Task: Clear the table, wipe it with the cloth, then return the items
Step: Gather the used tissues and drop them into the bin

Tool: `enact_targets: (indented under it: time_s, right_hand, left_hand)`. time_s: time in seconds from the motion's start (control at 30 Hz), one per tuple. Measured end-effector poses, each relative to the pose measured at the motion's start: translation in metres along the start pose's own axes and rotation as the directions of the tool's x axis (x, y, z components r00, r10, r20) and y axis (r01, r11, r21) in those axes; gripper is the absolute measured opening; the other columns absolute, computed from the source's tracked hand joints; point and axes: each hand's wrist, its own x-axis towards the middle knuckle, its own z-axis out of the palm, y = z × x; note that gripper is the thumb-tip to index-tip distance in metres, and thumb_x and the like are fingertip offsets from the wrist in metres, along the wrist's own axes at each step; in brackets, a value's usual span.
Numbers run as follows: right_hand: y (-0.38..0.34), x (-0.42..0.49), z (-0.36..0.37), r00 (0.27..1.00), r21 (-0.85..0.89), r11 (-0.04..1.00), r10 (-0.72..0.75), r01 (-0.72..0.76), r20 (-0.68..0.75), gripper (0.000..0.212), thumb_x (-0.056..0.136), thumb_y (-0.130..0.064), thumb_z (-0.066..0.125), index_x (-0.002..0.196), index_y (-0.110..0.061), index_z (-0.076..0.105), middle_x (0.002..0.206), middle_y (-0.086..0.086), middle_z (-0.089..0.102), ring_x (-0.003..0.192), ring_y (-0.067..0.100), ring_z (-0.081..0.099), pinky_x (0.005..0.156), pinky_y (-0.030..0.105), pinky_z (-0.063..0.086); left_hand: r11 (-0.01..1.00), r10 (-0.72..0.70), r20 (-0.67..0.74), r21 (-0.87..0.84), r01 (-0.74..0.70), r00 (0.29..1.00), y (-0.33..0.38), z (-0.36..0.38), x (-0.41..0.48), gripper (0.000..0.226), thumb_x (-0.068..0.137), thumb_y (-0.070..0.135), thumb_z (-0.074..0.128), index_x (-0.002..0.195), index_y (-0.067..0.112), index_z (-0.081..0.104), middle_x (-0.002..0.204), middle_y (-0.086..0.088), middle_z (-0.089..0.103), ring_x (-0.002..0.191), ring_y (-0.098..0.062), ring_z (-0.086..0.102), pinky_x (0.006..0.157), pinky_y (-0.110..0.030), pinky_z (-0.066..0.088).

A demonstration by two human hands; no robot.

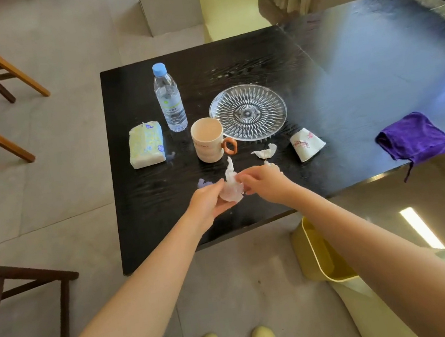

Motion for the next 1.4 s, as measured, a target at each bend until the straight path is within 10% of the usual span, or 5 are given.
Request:
enact_targets:
  time_s: [0.2, 0.5, 0.87, 1.13, 1.4]
  right_hand:
    - [0.024, -0.023, -0.011, 0.985, -0.072, 0.997, -0.023, 0.01, -0.173, 0.025, 0.085, -0.019, 0.065, 0.107, -0.008, 0.06, 0.099, 0.001, 0.057, 0.086, 0.016, 0.058, 0.073, 0.026, 0.049]
    - [0.057, -0.026, -0.051, 0.964, -0.155, 0.982, 0.065, -0.108, -0.26, 0.037, 0.083, -0.017, 0.062, 0.119, -0.014, 0.051, 0.11, 0.011, 0.064, 0.091, 0.025, 0.061, 0.076, 0.039, 0.054]
    - [0.089, 0.038, -0.056, 0.93, -0.173, 0.941, 0.235, -0.29, -0.281, 0.028, 0.088, -0.016, 0.052, 0.116, -0.011, 0.051, 0.115, 0.01, 0.061, 0.1, 0.029, 0.059, 0.077, 0.038, 0.049]
    - [0.111, 0.072, -0.023, 0.942, -0.415, 0.851, 0.242, -0.321, -0.234, 0.036, 0.09, -0.02, 0.055, 0.123, -0.011, 0.046, 0.122, 0.009, 0.048, 0.11, 0.029, 0.05, 0.083, 0.038, 0.047]
    - [0.12, 0.07, -0.037, 0.88, -0.136, 0.899, 0.362, -0.417, -0.306, 0.023, 0.088, -0.016, 0.051, 0.11, -0.011, 0.057, 0.111, 0.006, 0.059, 0.101, 0.025, 0.057, 0.083, 0.038, 0.049]
  left_hand:
    - [1.0, -0.009, 0.08, 0.017, 0.007, 0.997, -0.008, 0.046, -0.019, 0.02, 0.09, 0.0, 0.053, 0.11, 0.003, 0.056, 0.114, -0.018, 0.063, 0.093, -0.025, 0.066, 0.086, -0.042, 0.054]
    - [0.984, 0.035, 0.172, 0.165, -0.064, 0.984, -0.016, 0.091, -0.005, 0.037, 0.087, 0.008, 0.061, 0.122, 0.015, 0.053, 0.117, -0.012, 0.063, 0.106, -0.026, 0.064, 0.086, -0.042, 0.056]
    - [0.475, 0.357, 0.127, 0.828, -0.297, 0.926, 0.007, 0.102, 0.086, 0.034, 0.088, 0.008, 0.053, 0.119, 0.017, 0.062, 0.121, -0.006, 0.063, 0.113, -0.023, 0.057, 0.096, -0.034, 0.046]
    - [0.242, 0.291, 0.282, 0.903, -0.355, 0.914, 0.01, 0.11, 0.154, 0.047, 0.086, 0.002, 0.048, 0.13, 0.017, 0.054, 0.133, -0.008, 0.056, 0.126, -0.024, 0.048, 0.104, -0.035, 0.04]
    - [0.048, 0.27, 0.362, 0.921, -0.388, 0.892, 0.014, 0.114, 0.176, 0.033, 0.086, 0.01, 0.057, 0.118, 0.017, 0.061, 0.117, -0.007, 0.057, 0.117, -0.026, 0.044, 0.094, -0.044, 0.045]
